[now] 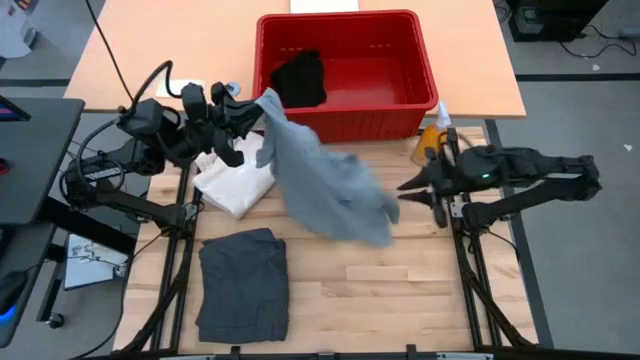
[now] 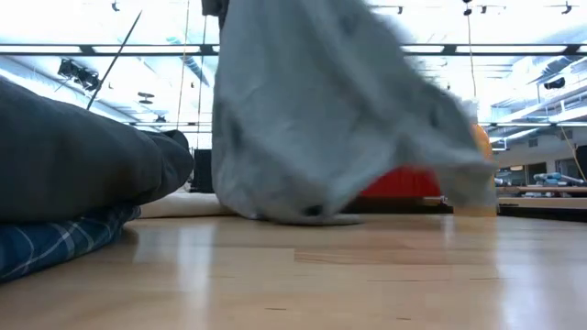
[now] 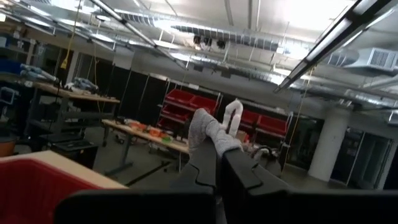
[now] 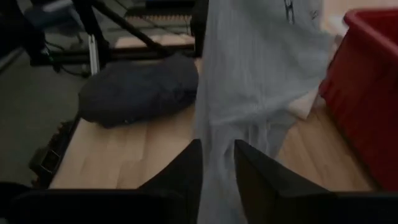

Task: Fold Laundry from Bin
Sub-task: Fold the light gray t-shirt

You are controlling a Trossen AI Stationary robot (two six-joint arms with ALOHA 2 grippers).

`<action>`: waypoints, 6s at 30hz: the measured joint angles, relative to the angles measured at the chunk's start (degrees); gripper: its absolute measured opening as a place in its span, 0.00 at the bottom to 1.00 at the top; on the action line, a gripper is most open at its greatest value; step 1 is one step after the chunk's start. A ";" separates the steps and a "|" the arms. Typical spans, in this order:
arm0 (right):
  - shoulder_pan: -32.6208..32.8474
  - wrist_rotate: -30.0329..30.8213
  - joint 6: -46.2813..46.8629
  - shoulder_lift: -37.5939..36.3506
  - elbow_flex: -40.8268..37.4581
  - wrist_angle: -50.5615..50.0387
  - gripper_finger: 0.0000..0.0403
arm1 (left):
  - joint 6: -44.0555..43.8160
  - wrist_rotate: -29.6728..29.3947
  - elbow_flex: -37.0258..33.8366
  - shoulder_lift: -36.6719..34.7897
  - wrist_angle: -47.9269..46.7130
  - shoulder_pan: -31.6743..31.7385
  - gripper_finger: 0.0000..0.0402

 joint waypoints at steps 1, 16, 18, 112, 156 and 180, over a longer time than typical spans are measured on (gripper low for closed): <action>-0.02 -1.01 0.19 1.29 -0.42 0.17 0.28 | -0.08 0.01 -0.01 0.03 -0.46 -0.01 0.02; -0.55 -10.84 6.50 18.65 -17.03 23.34 0.36 | -6.22 7.39 -0.12 3.45 -13.23 -5.24 0.02; -0.97 -12.19 7.06 20.51 -18.15 28.65 0.38 | -5.14 9.84 -0.12 3.48 -7.42 -5.51 0.02; -2.36 -18.69 -3.87 40.32 -13.41 78.53 0.46 | 18.37 9.17 -0.10 13.06 54.21 -5.48 0.02; -7.21 -12.41 6.18 40.30 -13.41 79.37 0.65 | 30.84 9.86 25.41 28.99 49.89 -5.53 0.02; -4.29 -13.53 0.51 36.07 -13.39 63.09 0.04 | 32.13 9.84 25.41 28.82 48.28 -5.49 0.02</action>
